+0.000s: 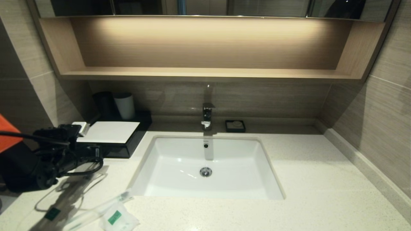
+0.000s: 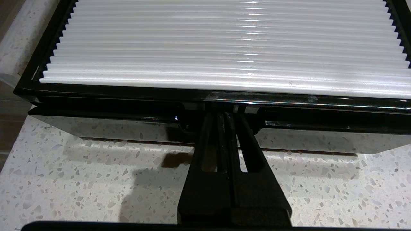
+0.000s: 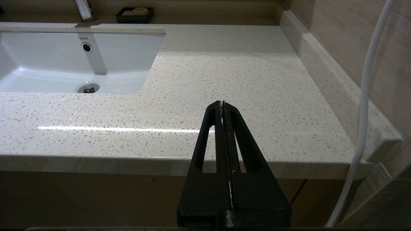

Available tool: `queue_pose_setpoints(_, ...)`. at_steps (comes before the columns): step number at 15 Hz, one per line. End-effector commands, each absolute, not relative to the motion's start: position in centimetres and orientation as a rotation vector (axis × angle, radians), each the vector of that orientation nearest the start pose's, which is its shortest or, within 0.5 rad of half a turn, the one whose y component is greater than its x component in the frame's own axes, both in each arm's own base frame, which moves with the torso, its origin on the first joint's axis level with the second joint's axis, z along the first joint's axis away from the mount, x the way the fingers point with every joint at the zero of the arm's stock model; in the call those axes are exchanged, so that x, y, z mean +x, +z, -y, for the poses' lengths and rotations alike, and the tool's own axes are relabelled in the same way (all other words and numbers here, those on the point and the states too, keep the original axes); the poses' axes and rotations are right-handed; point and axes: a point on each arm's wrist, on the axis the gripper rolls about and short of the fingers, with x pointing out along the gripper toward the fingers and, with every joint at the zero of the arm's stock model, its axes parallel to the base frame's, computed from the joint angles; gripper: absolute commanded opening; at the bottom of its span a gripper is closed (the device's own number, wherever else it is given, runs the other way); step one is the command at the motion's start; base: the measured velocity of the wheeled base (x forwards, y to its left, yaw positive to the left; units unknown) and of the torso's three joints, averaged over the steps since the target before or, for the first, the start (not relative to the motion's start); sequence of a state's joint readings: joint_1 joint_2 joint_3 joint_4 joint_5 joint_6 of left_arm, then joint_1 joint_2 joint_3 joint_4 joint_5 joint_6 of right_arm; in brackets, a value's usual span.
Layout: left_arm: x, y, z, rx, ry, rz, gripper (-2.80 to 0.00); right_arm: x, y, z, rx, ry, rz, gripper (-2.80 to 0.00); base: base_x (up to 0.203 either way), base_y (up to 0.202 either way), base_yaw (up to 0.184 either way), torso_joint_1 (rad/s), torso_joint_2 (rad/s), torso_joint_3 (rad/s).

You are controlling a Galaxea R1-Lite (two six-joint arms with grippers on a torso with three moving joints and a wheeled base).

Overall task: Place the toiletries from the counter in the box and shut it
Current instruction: Open the drawer

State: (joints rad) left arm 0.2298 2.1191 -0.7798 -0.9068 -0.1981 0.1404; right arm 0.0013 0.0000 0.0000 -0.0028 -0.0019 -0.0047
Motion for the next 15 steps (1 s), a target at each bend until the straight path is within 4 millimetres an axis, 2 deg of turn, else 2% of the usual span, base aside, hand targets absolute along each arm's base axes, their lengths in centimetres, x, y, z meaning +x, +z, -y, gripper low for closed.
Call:
queue_pose_setpoints(1,35.37,5.96,-7.83,0.046,0.001,-0.431,-2.80,-2.28,7.53,0.01,-0.005,0.000,0.003,-2.80,0.000,0.000,0.000,0.000,0.00,0.000)
queue_pose_setpoints(15,34.74,5.79,-7.68,0.073,-0.020,-0.531,-2.80,-2.28,7.53,0.01,-0.005,0.000,0.003,-2.80,0.000,0.000,0.000,0.000,0.00,0.000)
